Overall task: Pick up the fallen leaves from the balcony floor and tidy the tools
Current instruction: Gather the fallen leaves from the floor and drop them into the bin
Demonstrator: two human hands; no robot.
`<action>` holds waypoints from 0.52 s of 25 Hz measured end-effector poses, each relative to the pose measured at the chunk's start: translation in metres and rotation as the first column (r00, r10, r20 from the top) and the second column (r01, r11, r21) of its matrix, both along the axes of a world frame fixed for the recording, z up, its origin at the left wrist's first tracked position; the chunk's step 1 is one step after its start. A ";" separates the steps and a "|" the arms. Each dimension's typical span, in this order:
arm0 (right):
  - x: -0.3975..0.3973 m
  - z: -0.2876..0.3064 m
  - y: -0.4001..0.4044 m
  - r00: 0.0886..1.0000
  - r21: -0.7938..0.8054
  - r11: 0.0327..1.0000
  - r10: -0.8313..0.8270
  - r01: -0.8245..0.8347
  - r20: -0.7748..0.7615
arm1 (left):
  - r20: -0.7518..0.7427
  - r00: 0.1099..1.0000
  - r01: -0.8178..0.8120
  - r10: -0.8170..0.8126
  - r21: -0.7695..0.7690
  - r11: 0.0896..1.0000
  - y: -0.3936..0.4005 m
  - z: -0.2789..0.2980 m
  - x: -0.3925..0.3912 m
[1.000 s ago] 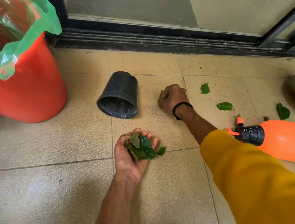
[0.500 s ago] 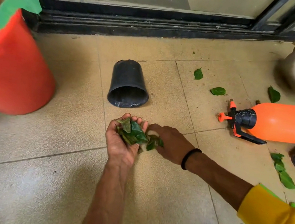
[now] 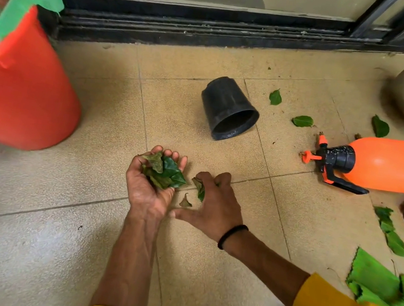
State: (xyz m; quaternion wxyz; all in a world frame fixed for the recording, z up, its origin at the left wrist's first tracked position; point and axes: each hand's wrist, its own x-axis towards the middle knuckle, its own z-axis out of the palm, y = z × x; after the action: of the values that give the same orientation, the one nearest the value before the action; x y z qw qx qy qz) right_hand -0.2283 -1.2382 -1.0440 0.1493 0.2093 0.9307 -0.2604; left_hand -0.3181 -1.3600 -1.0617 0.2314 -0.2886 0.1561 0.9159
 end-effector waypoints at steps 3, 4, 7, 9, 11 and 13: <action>-0.002 -0.011 -0.014 0.986 -0.052 0.999 -0.001 -0.008 -0.167 | 0.014 1.000 0.008 -0.008 -0.032 0.999 -0.016 0.002 0.000; -0.004 -0.011 -0.015 0.982 -0.098 0.995 -0.007 -0.012 -0.188 | 0.027 1.000 0.000 0.001 -0.041 0.999 -0.022 0.004 0.001; -0.022 0.008 -0.013 0.973 -0.427 0.887 -0.221 0.173 -0.064 | 0.087 0.996 -0.032 0.037 -0.054 0.998 -0.039 0.009 0.001; -0.042 0.039 -0.016 0.907 -0.743 0.558 -0.389 0.370 0.159 | 0.100 0.993 -0.056 0.061 -0.058 0.997 -0.045 0.021 -0.003; -0.064 0.076 -0.028 0.923 -0.865 0.400 -0.347 0.304 0.165 | 0.080 0.994 -0.073 0.076 -0.043 0.996 -0.045 0.041 -0.013; -0.084 0.120 -0.042 0.965 -0.851 0.504 -0.263 0.147 0.011 | 0.023 0.999 -0.042 0.043 -0.038 0.998 -0.039 0.080 -0.029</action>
State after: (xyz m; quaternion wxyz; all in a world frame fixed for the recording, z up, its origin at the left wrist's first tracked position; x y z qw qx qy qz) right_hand -0.3125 -1.2803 -0.9244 0.1435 0.2037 0.6633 -0.7057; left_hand -0.3472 -1.3989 -0.9820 0.2084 -0.3070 0.1642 0.9140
